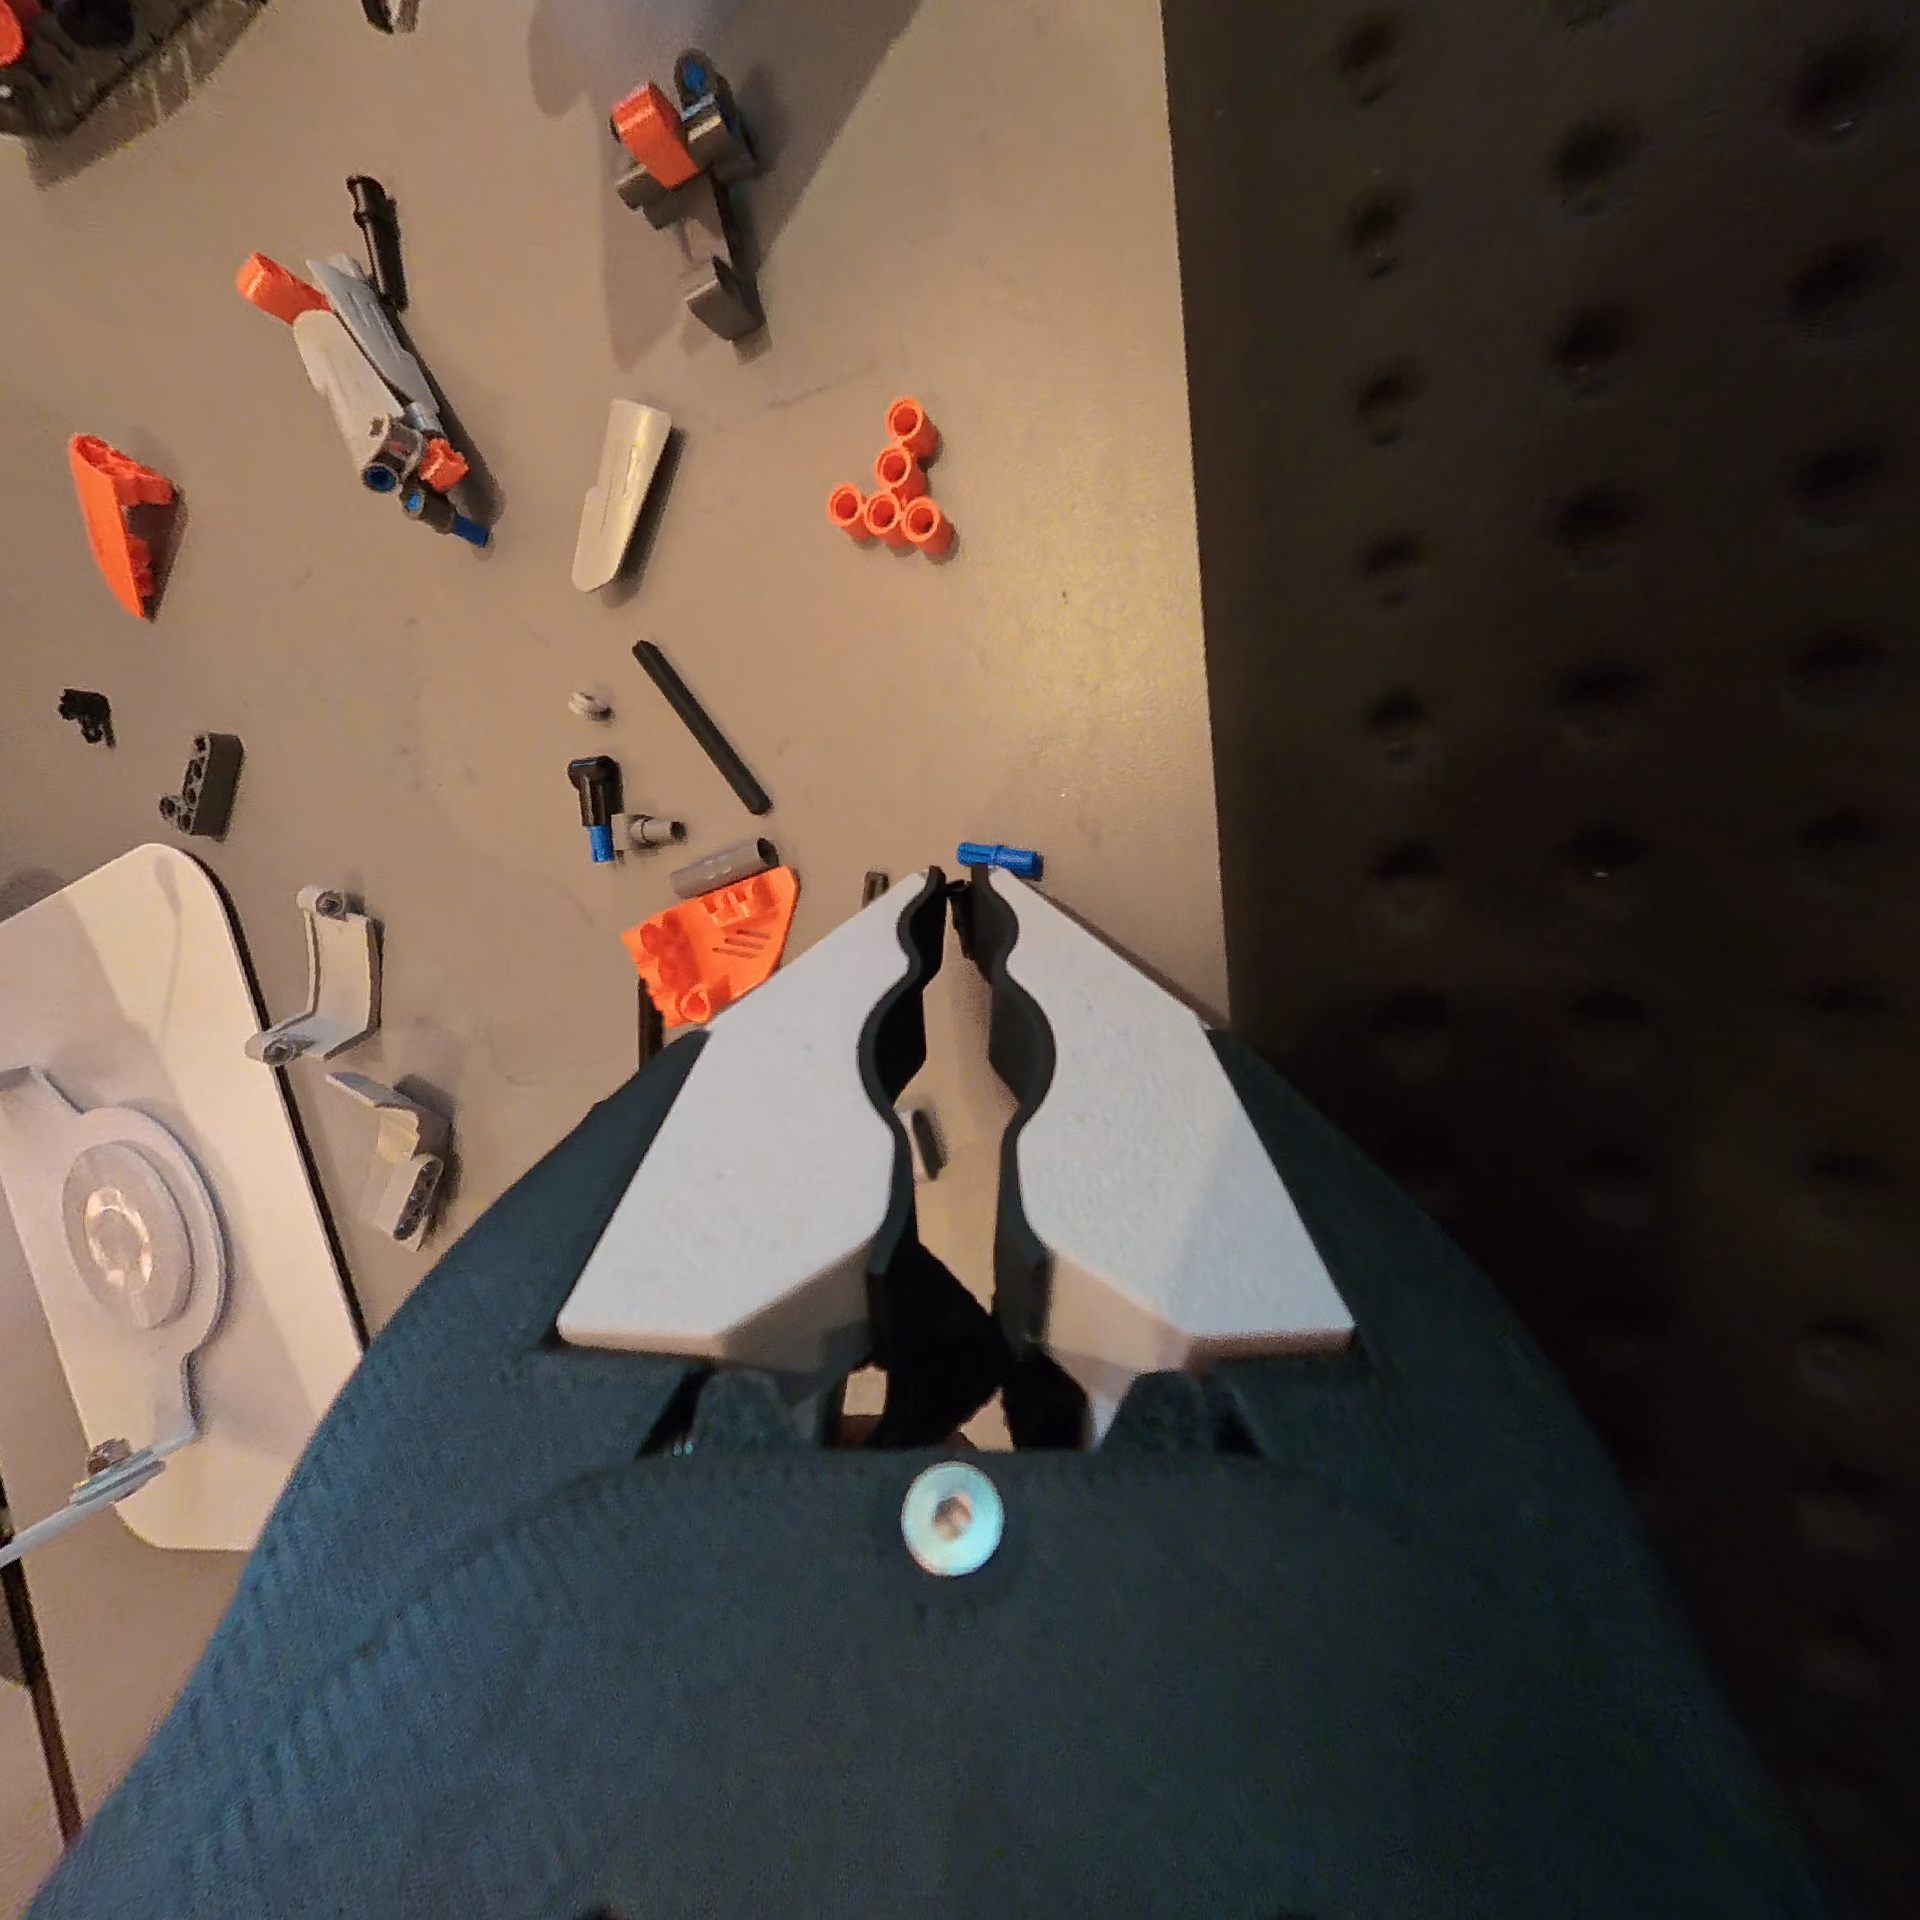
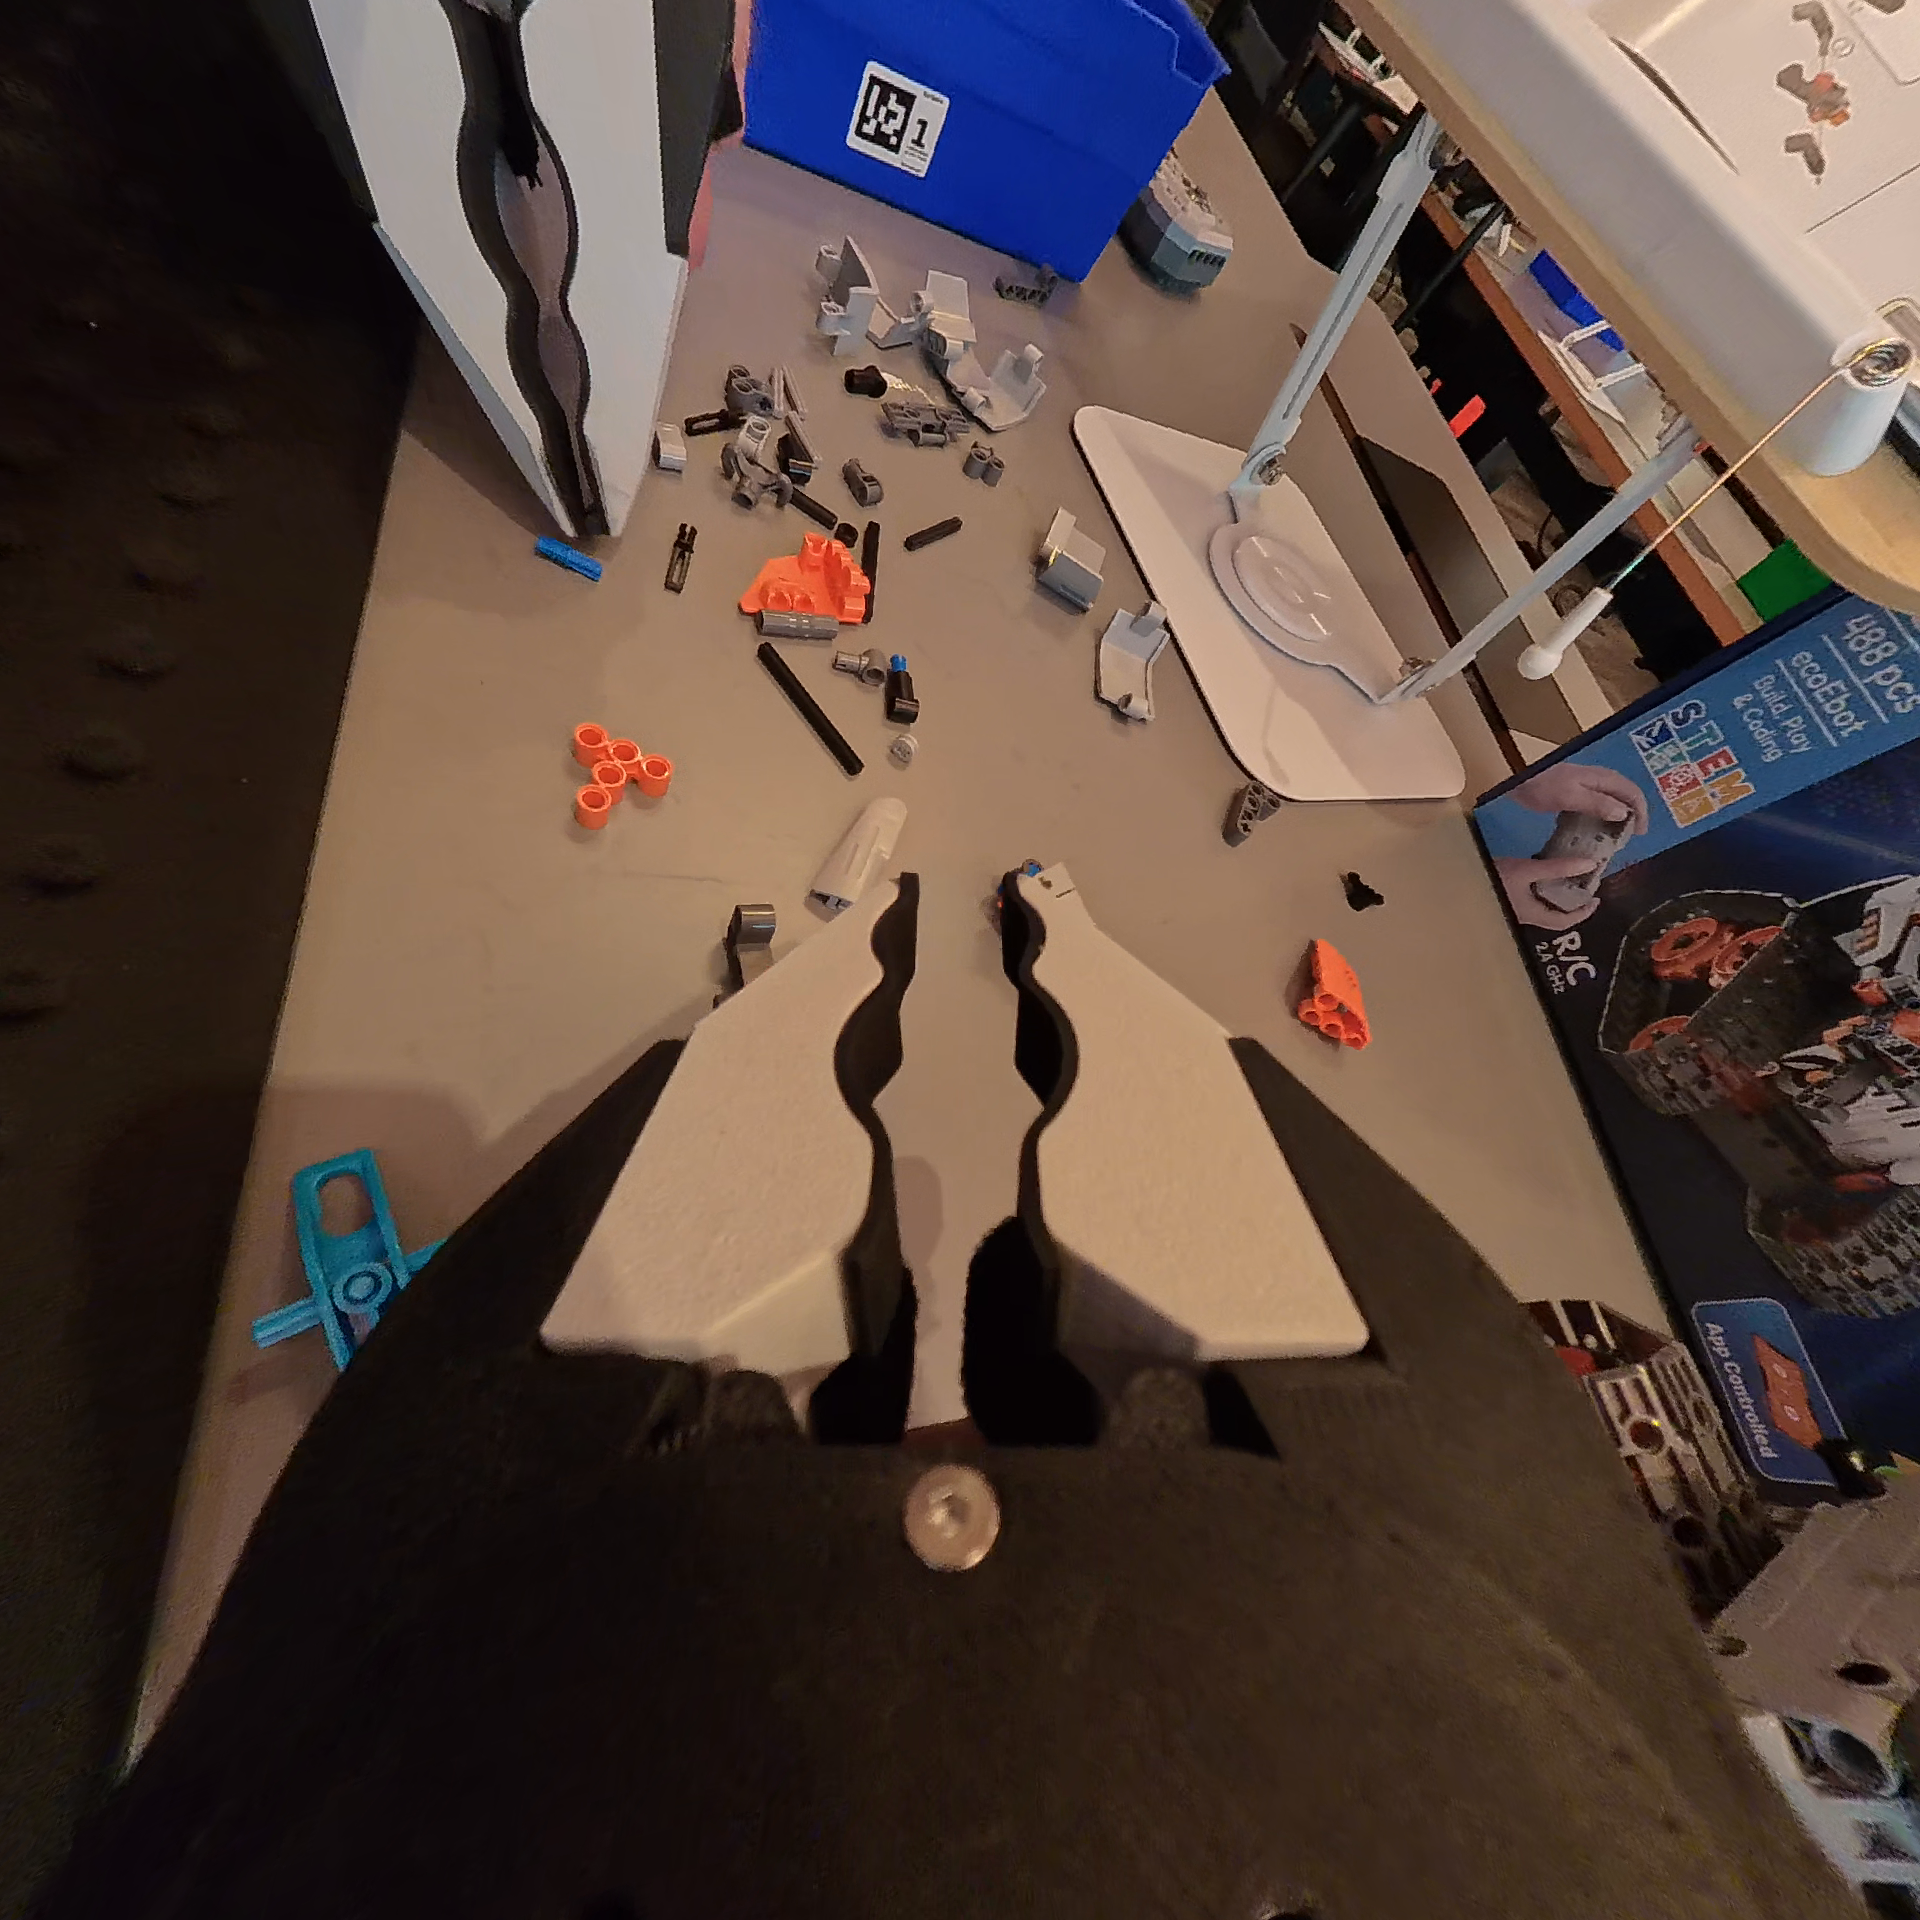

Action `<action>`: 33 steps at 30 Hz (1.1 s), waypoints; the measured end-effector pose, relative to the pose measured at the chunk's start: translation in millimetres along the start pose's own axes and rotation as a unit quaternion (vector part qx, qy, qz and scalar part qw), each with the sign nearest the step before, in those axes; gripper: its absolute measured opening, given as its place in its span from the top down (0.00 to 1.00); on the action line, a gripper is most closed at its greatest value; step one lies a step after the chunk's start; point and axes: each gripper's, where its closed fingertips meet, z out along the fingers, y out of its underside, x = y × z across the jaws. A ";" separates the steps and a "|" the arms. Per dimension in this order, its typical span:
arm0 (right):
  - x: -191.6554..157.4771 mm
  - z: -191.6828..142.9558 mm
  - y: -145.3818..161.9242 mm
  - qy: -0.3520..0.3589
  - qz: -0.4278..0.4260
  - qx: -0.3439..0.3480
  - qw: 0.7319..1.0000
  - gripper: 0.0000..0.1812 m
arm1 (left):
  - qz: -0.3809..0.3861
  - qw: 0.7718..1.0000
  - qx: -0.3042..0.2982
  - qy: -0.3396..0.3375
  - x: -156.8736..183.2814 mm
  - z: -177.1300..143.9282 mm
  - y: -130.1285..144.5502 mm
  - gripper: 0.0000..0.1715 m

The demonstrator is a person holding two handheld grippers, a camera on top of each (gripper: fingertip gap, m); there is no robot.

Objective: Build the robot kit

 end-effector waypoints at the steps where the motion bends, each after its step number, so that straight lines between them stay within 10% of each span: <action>1: -0.6 0.3 0.3 -0.001 0.000 -0.001 1.000 0.92 | 0.003 1.000 -0.007 -0.005 -0.5 2.0 2.6 0.98; 33: 14.0 -9.5 34.7 -0.011 0.089 -0.080 0.993 0.91 | -0.043 0.992 0.077 -0.093 -65.8 -7.4 -30.3 0.87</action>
